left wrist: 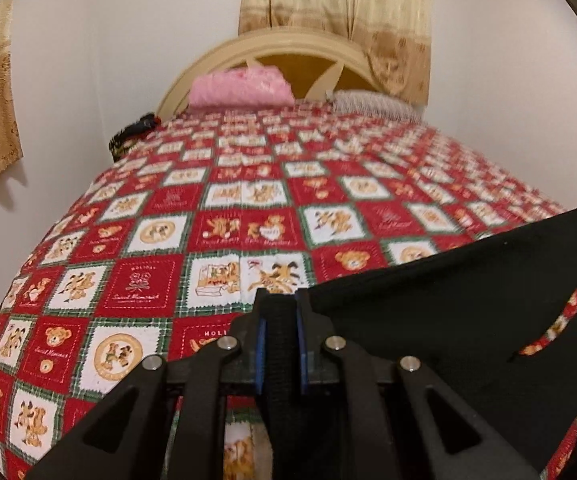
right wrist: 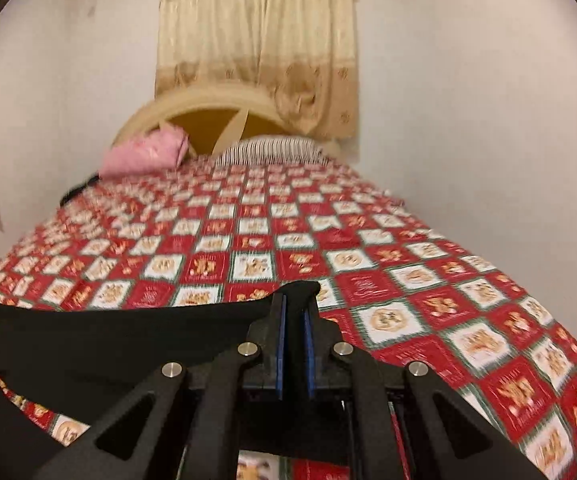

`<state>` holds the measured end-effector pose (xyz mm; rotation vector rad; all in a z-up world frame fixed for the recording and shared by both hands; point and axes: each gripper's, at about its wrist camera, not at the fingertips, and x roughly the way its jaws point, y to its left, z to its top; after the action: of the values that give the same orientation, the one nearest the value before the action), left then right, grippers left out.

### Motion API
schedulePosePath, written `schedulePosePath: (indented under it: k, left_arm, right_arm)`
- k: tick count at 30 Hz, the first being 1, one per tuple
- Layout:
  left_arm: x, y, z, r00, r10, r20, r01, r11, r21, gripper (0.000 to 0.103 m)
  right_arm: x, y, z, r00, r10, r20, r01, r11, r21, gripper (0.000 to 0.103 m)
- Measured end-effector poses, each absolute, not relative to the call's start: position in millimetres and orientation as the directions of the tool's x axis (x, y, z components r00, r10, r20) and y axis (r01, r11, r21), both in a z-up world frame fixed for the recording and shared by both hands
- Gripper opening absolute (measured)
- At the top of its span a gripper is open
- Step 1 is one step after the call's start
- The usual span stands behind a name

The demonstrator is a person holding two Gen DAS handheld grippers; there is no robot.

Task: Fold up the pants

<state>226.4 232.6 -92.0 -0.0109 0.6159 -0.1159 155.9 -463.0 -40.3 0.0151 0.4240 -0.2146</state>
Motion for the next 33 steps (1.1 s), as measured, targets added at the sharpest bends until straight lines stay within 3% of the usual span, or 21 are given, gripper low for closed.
schedulePosePath:
  k: [7, 19, 25, 27, 33]
  left_arm:
    - [161.9, 233.0, -94.6, 0.855, -0.169, -0.49, 0.164, 0.985, -0.054, 0.013]
    - [97.0, 231.0, -145.6, 0.814, -0.251, -0.523, 0.245, 0.966, -0.083, 0.016]
    - [80.7, 234.4, -156.3, 0.813, -0.213, -0.542, 0.223, 0.974, -0.05, 0.034]
    - [75.7, 237.7, -157.7, 0.816, -0.196, -0.544, 0.208, 0.977, -0.041, 0.045]
    - [57.5, 254.9, -158.7, 0.818, -0.166, -0.55, 0.177, 0.984, -0.032, 0.054]
  right_arm:
    - [72.5, -470.5, -59.6, 0.92, -0.202, -0.337, 0.238, 0.969, 0.069, 0.005]
    - [-0.2, -486.0, -117.9, 0.873, -0.223, -0.435, 0.296, 0.949, 0.108, 0.005]
    - [-14.1, -483.8, -132.6, 0.849, -0.222, -0.48, 0.301, 0.949, 0.094, 0.005]
    - [-18.4, -483.8, -135.5, 0.841, -0.226, -0.491, 0.306, 0.948, 0.086, 0.005]
    - [-37.7, -482.4, -133.0, 0.824, -0.271, -0.498, 0.34, 0.939, 0.053, 0.008]
